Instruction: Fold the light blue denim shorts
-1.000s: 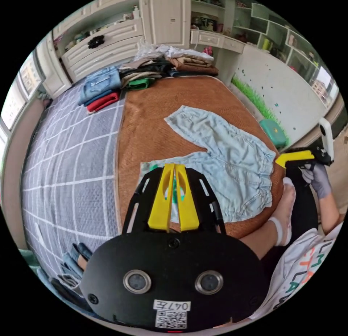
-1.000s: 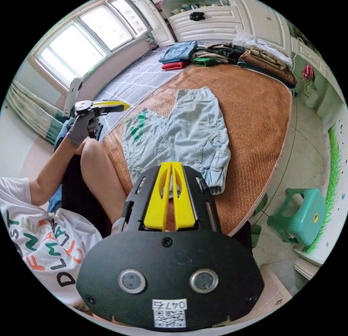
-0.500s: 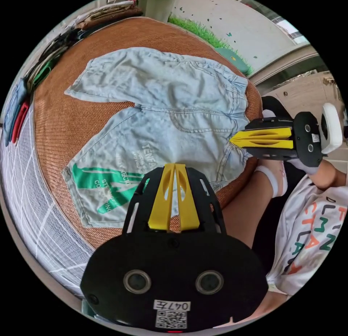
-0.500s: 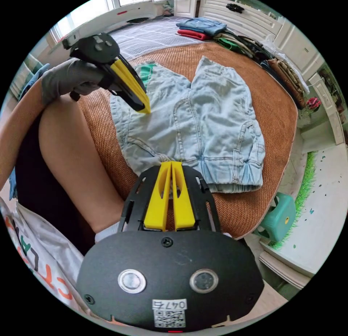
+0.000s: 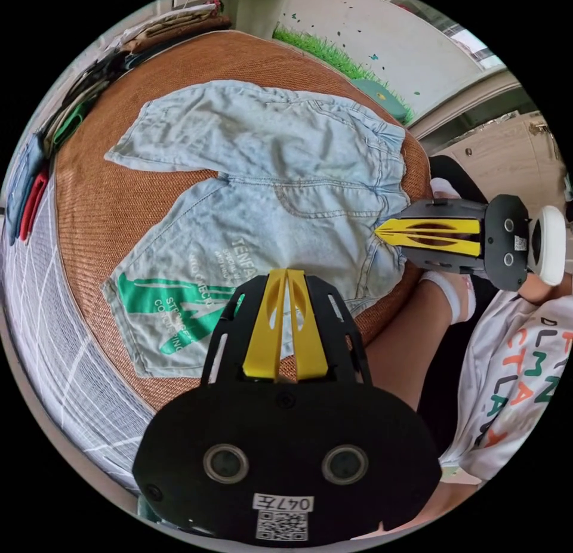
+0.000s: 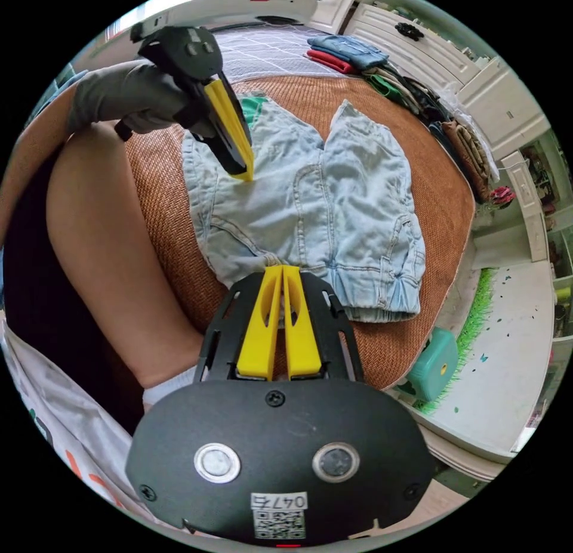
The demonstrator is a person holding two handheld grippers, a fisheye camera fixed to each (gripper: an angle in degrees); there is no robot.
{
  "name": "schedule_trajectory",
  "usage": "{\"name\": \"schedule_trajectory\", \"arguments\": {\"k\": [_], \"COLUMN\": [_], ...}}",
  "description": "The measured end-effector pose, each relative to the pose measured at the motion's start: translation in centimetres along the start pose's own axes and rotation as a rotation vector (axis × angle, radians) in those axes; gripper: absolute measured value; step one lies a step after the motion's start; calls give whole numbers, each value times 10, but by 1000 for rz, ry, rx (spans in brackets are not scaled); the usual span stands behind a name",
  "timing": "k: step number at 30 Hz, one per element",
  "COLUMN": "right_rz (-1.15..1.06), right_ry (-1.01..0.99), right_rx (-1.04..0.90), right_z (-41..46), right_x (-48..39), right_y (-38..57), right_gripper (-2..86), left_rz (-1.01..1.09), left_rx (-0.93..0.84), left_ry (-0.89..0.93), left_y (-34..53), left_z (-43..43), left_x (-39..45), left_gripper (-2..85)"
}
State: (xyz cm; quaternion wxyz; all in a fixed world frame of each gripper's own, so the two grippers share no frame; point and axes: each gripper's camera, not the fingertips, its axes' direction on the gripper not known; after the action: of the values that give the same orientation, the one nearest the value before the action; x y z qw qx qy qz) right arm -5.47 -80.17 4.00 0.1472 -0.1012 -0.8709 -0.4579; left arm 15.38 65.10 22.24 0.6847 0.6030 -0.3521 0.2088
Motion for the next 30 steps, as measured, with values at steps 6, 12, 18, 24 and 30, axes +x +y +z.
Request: {"name": "schedule_trajectory", "arguments": {"k": [6, 12, 18, 24, 30], "right_rz": [60, 93, 68, 115, 166], "right_ry": [-128, -180, -135, -204, -283], "right_rx": [1, 3, 3, 9, 4], "right_z": [-4, -5, -4, 1, 11], "right_x": [20, 32, 31, 52, 76], "right_y": [-4, -5, -5, 0, 5], "right_gripper": [-12, -11, -11, -9, -6], "left_rz": [-16, -5, 37, 401, 435], "left_rx": [3, -1, -11, 272, 55], "left_ry": [18, -3, -36, -369, -409], "left_y": [-2, 0, 6, 31, 31], "left_z": [-20, -36, -51, -93, -52], "left_x": [12, 33, 60, 180, 204], "left_gripper": [-10, -10, -10, -10, -9]}}
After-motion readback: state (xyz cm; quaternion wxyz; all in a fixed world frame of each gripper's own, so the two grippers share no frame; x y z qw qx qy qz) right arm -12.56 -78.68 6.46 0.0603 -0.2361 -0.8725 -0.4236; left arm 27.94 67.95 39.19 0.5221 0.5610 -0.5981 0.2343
